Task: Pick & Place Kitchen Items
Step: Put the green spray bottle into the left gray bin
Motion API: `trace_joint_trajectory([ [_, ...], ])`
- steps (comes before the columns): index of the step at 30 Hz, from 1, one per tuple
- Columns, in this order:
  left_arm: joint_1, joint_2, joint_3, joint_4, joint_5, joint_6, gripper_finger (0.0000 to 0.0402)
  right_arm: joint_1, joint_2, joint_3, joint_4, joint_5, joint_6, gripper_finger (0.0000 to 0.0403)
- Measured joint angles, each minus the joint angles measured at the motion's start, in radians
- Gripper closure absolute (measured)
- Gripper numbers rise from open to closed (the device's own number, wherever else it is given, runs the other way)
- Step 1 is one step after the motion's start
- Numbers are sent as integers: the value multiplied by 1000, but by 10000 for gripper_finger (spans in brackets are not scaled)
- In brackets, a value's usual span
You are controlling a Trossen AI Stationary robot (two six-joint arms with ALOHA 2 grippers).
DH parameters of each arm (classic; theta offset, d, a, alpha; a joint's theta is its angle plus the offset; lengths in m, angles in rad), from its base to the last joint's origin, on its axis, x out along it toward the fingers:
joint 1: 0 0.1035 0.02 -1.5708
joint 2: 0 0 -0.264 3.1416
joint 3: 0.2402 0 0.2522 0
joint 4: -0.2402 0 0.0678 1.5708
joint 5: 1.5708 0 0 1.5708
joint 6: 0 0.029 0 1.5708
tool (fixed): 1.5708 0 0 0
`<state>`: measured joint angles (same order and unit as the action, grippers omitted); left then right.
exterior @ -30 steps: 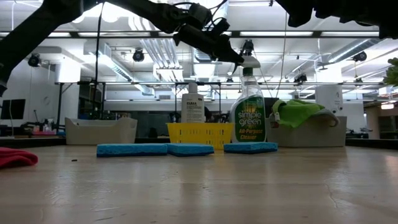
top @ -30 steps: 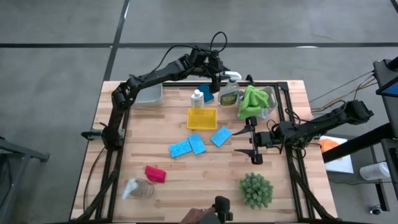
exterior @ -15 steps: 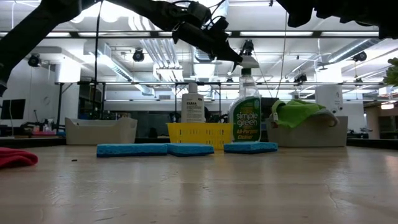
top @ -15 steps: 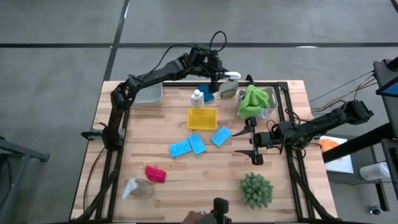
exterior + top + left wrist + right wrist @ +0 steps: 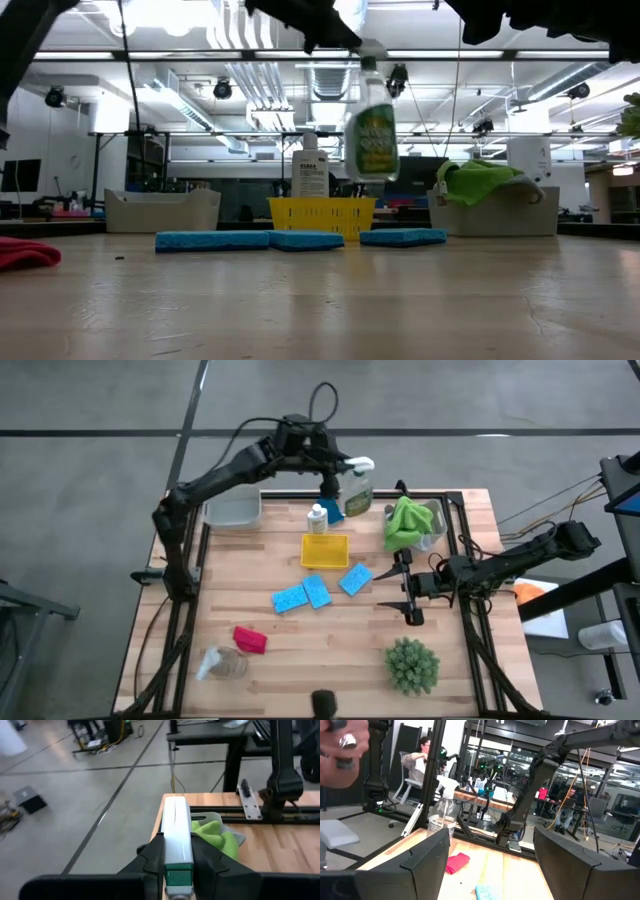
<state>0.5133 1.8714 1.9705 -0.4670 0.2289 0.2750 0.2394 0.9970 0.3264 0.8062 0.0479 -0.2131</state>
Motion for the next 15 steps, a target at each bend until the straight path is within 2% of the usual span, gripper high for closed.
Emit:
trace_joint_trajectory([
  [3,1,-61,-10,-55,-5,-52,343,0,0,0,0,-5,0,119],
  [6,0,-146,-90,-40,0,-97,343,0,0,0,0,-9,0,119],
  [11,0,-339,-374,188,-3,-185,343,0,0,0,0,-22,5,119],
  [15,0,-528,-619,392,-104,-206,343,0,0,0,0,-26,8,119],
])
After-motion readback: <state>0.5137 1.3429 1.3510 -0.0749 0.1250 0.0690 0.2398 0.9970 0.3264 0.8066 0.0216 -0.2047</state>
